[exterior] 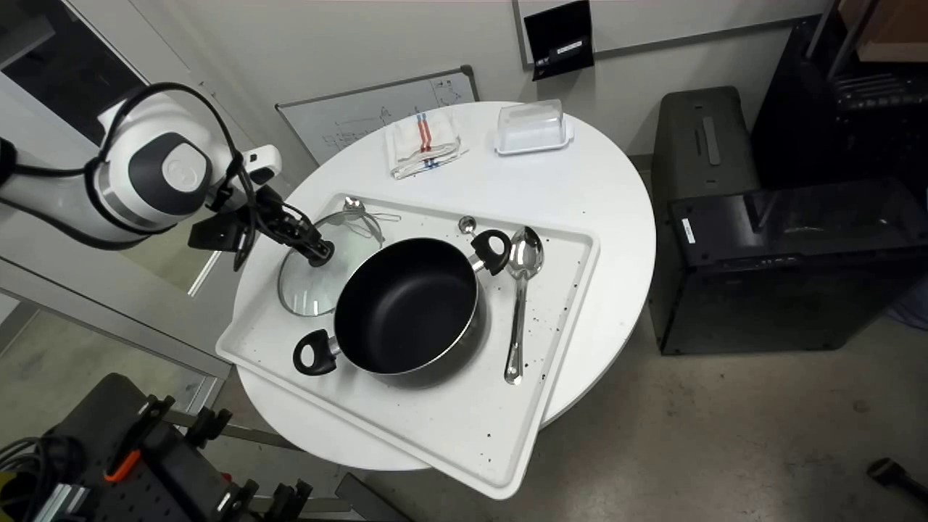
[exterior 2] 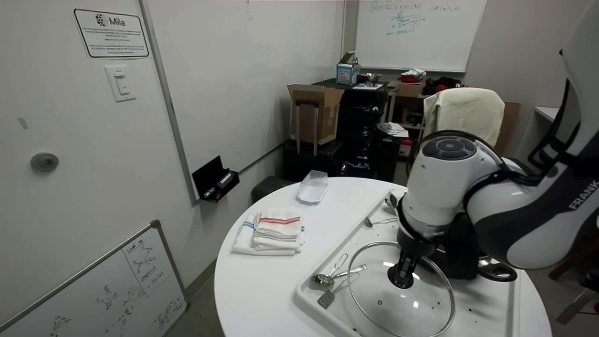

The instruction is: Remove the lid from the pot and put it on the tray

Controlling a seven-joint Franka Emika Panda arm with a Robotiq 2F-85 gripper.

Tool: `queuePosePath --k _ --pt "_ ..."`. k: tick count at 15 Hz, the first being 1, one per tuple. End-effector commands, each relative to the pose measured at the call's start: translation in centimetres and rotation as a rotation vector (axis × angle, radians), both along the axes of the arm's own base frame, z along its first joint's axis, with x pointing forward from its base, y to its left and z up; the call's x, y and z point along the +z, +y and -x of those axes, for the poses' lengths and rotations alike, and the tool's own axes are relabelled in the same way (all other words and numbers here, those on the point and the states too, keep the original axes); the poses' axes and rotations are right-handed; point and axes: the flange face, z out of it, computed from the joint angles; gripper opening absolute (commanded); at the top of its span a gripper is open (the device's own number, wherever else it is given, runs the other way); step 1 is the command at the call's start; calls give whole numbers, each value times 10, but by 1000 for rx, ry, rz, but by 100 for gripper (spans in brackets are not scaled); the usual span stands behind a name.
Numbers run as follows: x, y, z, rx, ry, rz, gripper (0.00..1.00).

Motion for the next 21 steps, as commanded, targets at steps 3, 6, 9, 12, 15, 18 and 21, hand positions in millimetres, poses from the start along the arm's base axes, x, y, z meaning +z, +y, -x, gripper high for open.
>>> queuePosePath --k 3,6,9,12,15,18,21 --pt "-26 -1 -2 12 19 -20 26" --pt "-37 -6 5 17 47 -24 26" --pt "-42 -12 9 19 71 -33 26" --pt "-43 -16 11 21 83 -44 26" --pt "-40 -21 15 20 103 -63 26" --pt "-41 -27 19 16 127 -82 26" --pt "-41 -31 20 9 138 -90 26"
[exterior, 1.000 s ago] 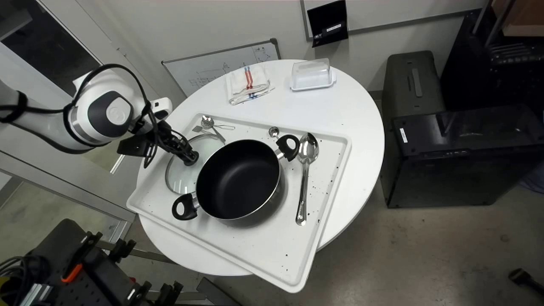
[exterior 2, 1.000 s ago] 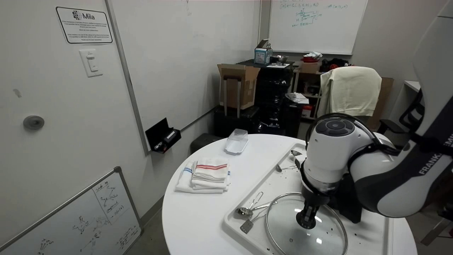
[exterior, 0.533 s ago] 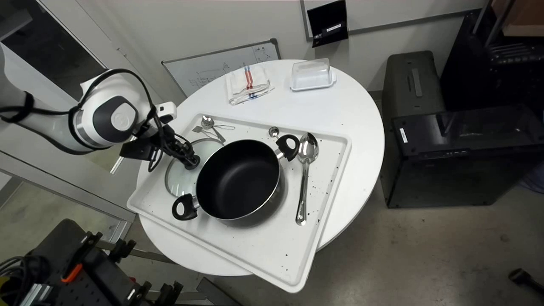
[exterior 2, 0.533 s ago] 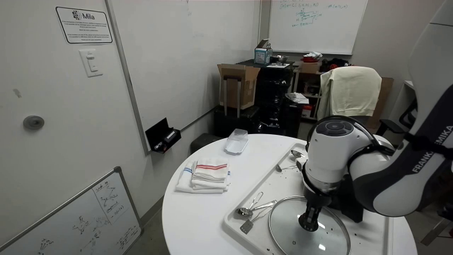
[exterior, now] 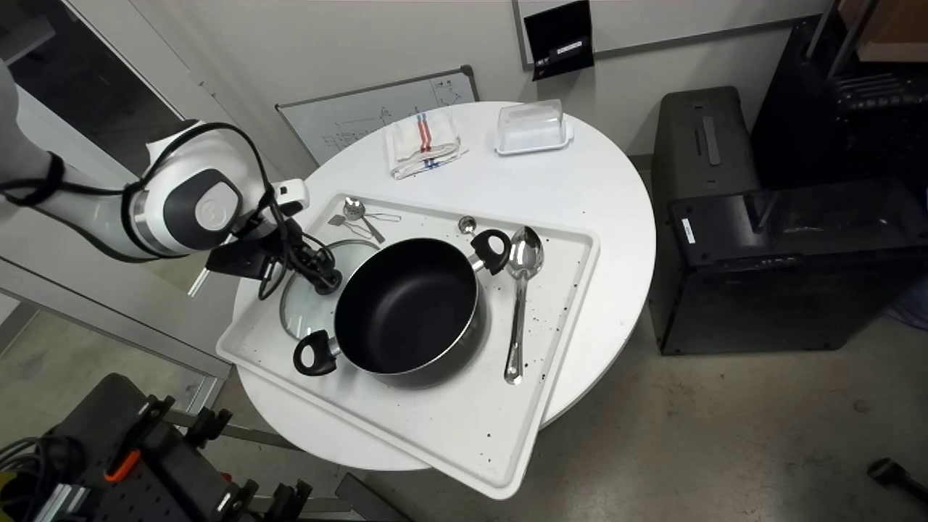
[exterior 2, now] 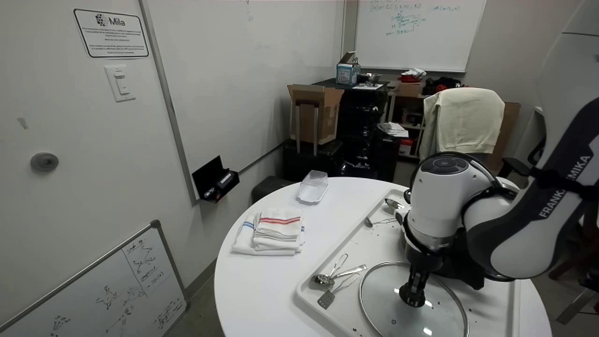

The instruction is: Remove the lid from the pot and put it on the tray

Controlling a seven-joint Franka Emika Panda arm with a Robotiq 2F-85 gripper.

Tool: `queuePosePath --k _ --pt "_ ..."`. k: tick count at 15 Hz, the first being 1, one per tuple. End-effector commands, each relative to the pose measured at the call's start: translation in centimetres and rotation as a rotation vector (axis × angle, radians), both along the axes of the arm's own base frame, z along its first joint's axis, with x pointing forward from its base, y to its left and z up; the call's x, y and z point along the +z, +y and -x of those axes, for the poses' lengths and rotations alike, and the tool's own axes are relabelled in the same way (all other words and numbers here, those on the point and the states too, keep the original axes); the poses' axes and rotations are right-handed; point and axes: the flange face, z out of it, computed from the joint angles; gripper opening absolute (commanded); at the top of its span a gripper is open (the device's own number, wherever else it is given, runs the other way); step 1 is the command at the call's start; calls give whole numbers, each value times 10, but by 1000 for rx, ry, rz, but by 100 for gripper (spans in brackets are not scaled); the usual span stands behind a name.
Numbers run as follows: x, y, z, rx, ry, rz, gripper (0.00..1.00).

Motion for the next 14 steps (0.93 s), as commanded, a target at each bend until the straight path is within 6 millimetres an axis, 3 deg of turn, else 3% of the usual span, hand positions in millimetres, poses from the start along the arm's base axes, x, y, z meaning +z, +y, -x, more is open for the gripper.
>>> queuePosePath --k 1,2,6,14 --pt "5 -7 6 -2 22 -20 76" --pt "6 -8 6 -4 24 -21 77" --pt "18 -11 10 -4 32 -23 100" --pt "80 -13 32 65 29 -103 100"
